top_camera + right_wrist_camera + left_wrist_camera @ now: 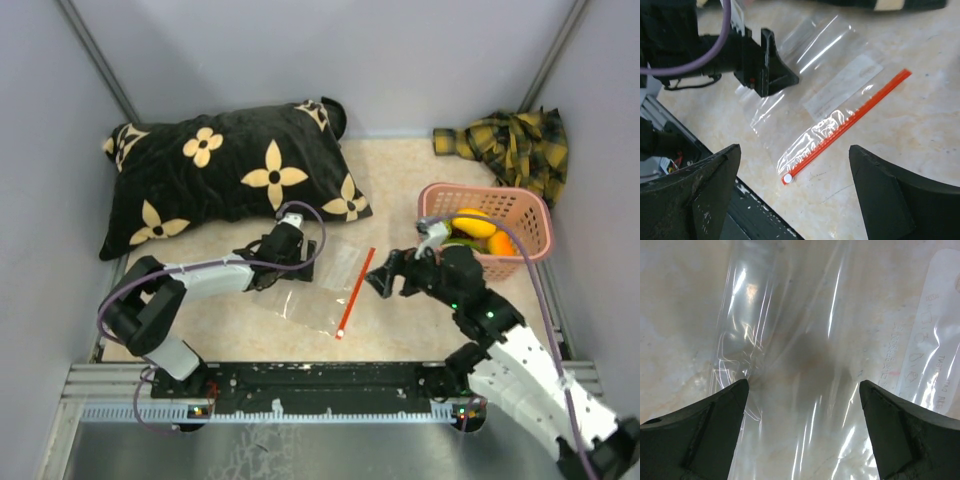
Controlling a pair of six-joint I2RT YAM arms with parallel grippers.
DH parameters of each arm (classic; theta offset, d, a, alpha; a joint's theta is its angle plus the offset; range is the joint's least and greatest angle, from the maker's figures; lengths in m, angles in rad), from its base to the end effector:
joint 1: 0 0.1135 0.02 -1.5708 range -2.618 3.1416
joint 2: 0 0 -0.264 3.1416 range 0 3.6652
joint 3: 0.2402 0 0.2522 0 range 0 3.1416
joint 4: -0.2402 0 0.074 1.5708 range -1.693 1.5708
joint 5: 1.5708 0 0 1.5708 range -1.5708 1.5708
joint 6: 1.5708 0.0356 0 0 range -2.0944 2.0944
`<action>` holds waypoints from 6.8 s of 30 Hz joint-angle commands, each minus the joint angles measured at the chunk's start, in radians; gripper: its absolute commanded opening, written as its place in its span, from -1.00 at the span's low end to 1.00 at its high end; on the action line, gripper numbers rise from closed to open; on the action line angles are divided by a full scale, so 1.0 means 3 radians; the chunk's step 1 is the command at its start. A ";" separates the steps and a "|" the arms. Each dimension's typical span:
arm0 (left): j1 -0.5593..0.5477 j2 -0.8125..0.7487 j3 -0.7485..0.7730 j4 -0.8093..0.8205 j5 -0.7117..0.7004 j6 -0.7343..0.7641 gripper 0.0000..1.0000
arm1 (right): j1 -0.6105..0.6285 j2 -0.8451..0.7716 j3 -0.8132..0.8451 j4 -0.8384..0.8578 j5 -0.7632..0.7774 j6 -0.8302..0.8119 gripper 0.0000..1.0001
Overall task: Place the food in the zip-top bag and seal the zipper
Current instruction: Move the zipper food storage bag to the center of the board, then pick up the zipper food storage bag at the center of the board, then open the zipper of the food storage bag at the center of the board.
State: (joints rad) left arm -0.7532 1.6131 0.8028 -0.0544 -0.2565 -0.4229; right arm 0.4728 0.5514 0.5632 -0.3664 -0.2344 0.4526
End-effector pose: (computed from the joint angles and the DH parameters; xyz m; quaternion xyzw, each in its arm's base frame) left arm 0.2351 -0.2081 0.1586 0.1094 0.9252 -0.0904 0.3519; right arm 0.1220 0.0717 0.2770 -0.0750 0.8144 0.3391 0.4649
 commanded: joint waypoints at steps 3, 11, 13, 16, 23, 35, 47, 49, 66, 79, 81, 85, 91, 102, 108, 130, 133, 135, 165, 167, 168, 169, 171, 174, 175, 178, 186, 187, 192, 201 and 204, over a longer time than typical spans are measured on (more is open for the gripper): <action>0.0157 -0.0242 -0.0261 -0.0245 0.0188 -0.0155 0.98 | 0.1021 0.0816 0.0242 0.0562 0.1074 0.0145 0.82; 0.0186 -0.0412 -0.0386 -0.0237 0.0201 -0.0221 0.98 | 0.1179 0.1478 0.0278 0.0790 0.1173 0.0620 0.85; 0.0194 -0.0443 -0.0412 -0.0240 0.0208 -0.0235 0.98 | 0.1184 0.1608 0.0236 0.0861 0.1140 0.0757 0.85; 0.0203 -0.0489 -0.0444 -0.0229 0.0230 -0.0252 0.98 | 0.1220 0.1759 0.0110 0.1121 0.1099 0.0985 0.82; 0.0200 -0.0509 -0.0412 -0.0248 0.0278 -0.0233 0.98 | 0.1254 0.1883 -0.0256 0.1465 0.1246 0.1465 0.58; 0.0201 -0.0496 -0.0409 -0.0251 0.0329 -0.0247 0.98 | 0.1254 0.2194 -0.0478 0.1782 0.1196 0.1786 0.26; 0.0194 -0.0494 -0.0420 -0.0230 0.0394 -0.0271 0.98 | 0.1256 0.2452 -0.0643 0.2141 0.1124 0.1949 0.17; 0.0189 -0.0499 -0.0421 -0.0227 0.0400 -0.0268 0.97 | 0.1253 0.2510 -0.0662 0.2240 0.1100 0.1983 0.17; 0.0164 -0.0494 -0.0412 -0.0239 0.0409 -0.0269 0.97 | 0.1256 0.2180 -0.0901 0.2822 0.1139 0.2058 0.12; 0.0027 -0.0627 -0.0225 -0.0521 0.0083 -0.0197 0.97 | 0.1257 0.2064 -0.0293 0.1109 0.1486 0.1710 0.18; -0.0064 -0.0678 -0.0128 -0.0662 -0.0073 -0.0187 0.97 | 0.1260 0.2025 -0.0216 0.0904 0.1612 0.1610 0.20; -0.0250 -0.0805 0.0041 -0.0900 -0.0250 -0.0176 0.90 | 0.1260 0.1918 -0.0149 0.0576 0.1899 0.1479 0.22; -0.0699 -0.0860 0.0129 -0.0962 -0.0204 -0.0293 0.74 | 0.1257 0.1643 -0.0157 0.0203 0.2371 0.1440 0.28; -0.1508 -0.0059 0.0597 -0.1067 -0.0422 -0.0468 0.70 | 0.1257 0.1114 -0.0292 -0.0264 0.3082 0.1621 0.48; -0.1621 0.0259 0.0784 -0.1249 -0.0539 -0.0525 0.70 | 0.1254 0.0877 -0.0370 -0.0497 0.3242 0.1886 0.53; -0.1651 0.0484 0.0717 -0.1307 -0.0653 -0.0687 -0.16 | 0.1248 0.0515 -0.0574 -0.0281 0.3231 0.1821 0.54; -0.1587 0.0409 0.0609 -0.1188 -0.0567 -0.0688 -0.35 | 0.1251 0.0531 -0.0611 -0.0064 0.3091 0.1689 0.54; -0.1531 0.0339 0.0532 -0.1097 -0.0472 -0.0688 -0.46 | 0.1252 0.0554 -0.0636 0.0087 0.2983 0.1631 0.54; -0.0886 -0.1075 -0.0534 0.0043 0.0321 -0.0922 -1.00 | 0.1252 0.2128 -0.0845 0.2958 0.1273 0.1760 0.30; -0.0880 -0.1121 -0.0548 0.0051 0.0320 -0.0921 -1.00 | 0.1252 0.2199 -0.0848 0.3062 0.1249 0.1780 0.25; -0.0879 -0.1142 -0.0554 0.0058 0.0322 -0.0922 -1.00 | 0.1253 0.2225 -0.0861 0.3113 0.1240 0.1791 0.22; -0.0877 -0.1157 -0.0558 0.0058 0.0324 -0.0922 -1.00 | 0.1256 0.2245 -0.0871 0.3159 0.1238 0.1812 0.20; -0.0874 -0.1183 -0.0566 0.0063 0.0337 -0.0924 -1.00 | 0.1252 0.2285 -0.0882 0.3236 0.1236 0.1832 0.18; -0.0874 -0.1212 -0.0599 0.0096 0.0358 -0.0932 -1.00 | 0.1252 0.2362 -0.0864 0.3318 0.1224 0.1845 0.15; -0.0874 -0.1221 -0.0613 0.0107 0.0359 -0.0935 -1.00 | 0.1252 0.2395 -0.0858 0.3352 0.1205 0.1848 0.14; -0.0874 -0.1266 -0.0645 0.0127 0.0369 -0.0950 -1.00 | 0.1253 0.2511 -0.0832 0.3466 0.1150 0.1874 0.10; -0.0874 -0.1307 -0.0667 0.0149 0.0375 -0.0938 -1.00 | 0.1248 0.2742 -0.0808 0.3751 0.1067 0.1931 0.00; -0.0874 -0.1308 -0.0672 0.0146 0.0375 -0.0935 -1.00 | 0.1252 0.2756 -0.0798 0.3766 0.1057 0.1928 0.00; -0.0874 -0.1302 -0.0676 0.0142 0.0366 -0.0936 -1.00 | 0.1250 0.2718 -0.0794 0.3771 0.1085 0.1934 -0.02; -0.0874 -0.1275 -0.0651 0.0111 0.0335 -0.0932 -1.00 | 0.1248 0.2518 -0.0886 0.3615 0.1325 0.1976 -0.05; -0.0874 -0.1271 -0.0644 0.0092 0.0329 -0.0928 -1.00 | 0.1248 0.2463 -0.0942 0.3588 0.1439 0.2029 -0.07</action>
State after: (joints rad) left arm -1.0183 1.2377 0.6106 -0.0406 -0.1555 -0.7002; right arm 0.8425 1.3338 0.2951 0.6834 0.1177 1.0416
